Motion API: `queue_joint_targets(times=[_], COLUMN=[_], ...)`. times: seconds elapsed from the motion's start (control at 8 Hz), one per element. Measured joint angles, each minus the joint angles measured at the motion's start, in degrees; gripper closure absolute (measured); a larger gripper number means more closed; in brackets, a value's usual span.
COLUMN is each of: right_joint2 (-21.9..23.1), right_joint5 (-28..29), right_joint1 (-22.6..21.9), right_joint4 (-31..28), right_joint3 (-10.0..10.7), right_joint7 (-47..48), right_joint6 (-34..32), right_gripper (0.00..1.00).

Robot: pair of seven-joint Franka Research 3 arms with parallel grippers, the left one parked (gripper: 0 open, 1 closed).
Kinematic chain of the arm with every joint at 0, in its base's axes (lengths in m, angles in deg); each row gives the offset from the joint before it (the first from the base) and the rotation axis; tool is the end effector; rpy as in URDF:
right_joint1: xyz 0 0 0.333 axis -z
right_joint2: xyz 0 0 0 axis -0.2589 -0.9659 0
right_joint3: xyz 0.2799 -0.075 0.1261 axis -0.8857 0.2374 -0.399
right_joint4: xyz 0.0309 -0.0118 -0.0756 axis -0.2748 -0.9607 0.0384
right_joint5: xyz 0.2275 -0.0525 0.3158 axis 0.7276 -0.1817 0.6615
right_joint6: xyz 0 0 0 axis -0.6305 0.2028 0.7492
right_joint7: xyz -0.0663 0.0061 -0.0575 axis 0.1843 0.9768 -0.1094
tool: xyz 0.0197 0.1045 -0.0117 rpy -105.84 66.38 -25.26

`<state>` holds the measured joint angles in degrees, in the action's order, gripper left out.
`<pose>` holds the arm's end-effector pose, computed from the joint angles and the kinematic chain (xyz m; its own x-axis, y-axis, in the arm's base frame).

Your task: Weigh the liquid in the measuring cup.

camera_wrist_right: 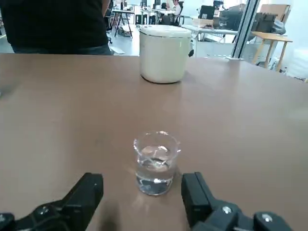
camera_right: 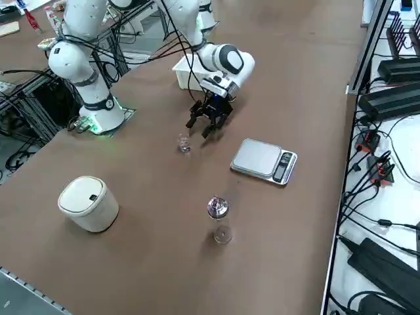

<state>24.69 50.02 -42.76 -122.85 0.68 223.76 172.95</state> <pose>0.5116 0.1593 0.1224 -0.0693 -0.3929 0.9170 -0.9498 0.3071 0.0598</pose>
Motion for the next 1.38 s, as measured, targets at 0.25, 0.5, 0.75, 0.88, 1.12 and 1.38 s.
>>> queue_joint_targets(times=[0.25, 0.5, 0.75, 0.88, 1.12, 1.38], right_joint2=[0.0, -0.1, -0.7, -0.8, -0.9, -0.9], right_joint5=[0.0, 0.0, 0.0, 0.0, 0.0, 0.0], right_joint1=[0.4, 1.4, 2.1, 2.3, 2.5, 3.0], right_joint4=[-0.8, -1.4, -2.2, -3.0, -4.5, -4.9], right_joint3=[0.0, 0.0, 0.0, 0.0, 0.0, 0.0], right_joint7=[0.3, 0.7, 0.8, 0.9, 1.1, 1.4], right_joint6=[0.3, 1.3, 1.8, 2.0, 2.1, 2.1], right_gripper=[0.00, 0.00, 0.00, 0.00, 0.00, 0.00])
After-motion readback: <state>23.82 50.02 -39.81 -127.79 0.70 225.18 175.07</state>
